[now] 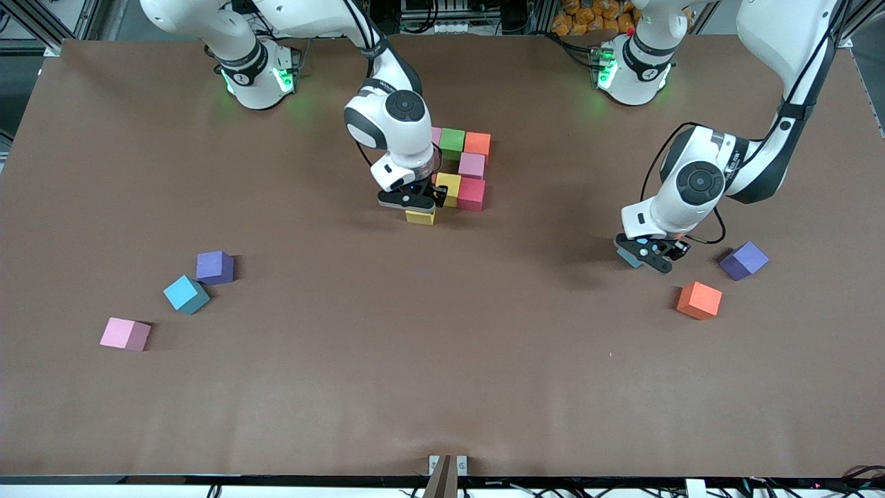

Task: Form number 2 with 11 blocks
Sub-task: 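Release the yellow cube with the right gripper while the left gripper grasps cyan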

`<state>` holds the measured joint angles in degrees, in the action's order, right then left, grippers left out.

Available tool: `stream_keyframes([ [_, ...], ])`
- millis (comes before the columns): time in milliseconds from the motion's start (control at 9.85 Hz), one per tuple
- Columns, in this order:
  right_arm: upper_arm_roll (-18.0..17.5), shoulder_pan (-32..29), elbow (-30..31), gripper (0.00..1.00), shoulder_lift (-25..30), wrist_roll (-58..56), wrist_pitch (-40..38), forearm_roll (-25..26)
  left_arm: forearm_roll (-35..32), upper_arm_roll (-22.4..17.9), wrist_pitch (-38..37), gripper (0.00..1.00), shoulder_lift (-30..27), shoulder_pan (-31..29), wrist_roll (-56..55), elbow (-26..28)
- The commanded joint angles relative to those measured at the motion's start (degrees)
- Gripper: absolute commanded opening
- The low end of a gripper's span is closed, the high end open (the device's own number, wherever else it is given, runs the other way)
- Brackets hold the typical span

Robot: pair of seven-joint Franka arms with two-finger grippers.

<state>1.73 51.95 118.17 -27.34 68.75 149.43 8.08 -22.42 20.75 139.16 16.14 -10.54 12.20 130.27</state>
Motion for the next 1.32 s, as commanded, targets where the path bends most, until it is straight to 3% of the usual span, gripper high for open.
stream_keyframes([
  [0, 0.38, 1.22, 0.93, 1.0, -0.87, 2.01, -0.02, 0.62, -0.78, -0.01, 0.85, 0.77, -0.32, -0.01, -0.42, 0.51],
  [609, 0.21, -2.64, 0.14, 1.0, 2.11, 1.57, -1.25, -0.43, -0.6, 0.26, 0.32, 0.77, -1.37, -0.01, -0.42, 1.3],
  [812, -0.06, -5.09, -0.3, 1.0, 3.51, 0.61, -1.34, -4.1, -0.6, 0.43, 0.32, 0.77, -1.37, -0.01, -0.51, 1.48],
  [1218, -0.15, -13.61, -0.3, 1.0, 8.52, -20.25, -9.22, -4.3, -0.6, 0.52, 0.32, 0.77, -1.37, -0.01, -0.42, 1.74],
])
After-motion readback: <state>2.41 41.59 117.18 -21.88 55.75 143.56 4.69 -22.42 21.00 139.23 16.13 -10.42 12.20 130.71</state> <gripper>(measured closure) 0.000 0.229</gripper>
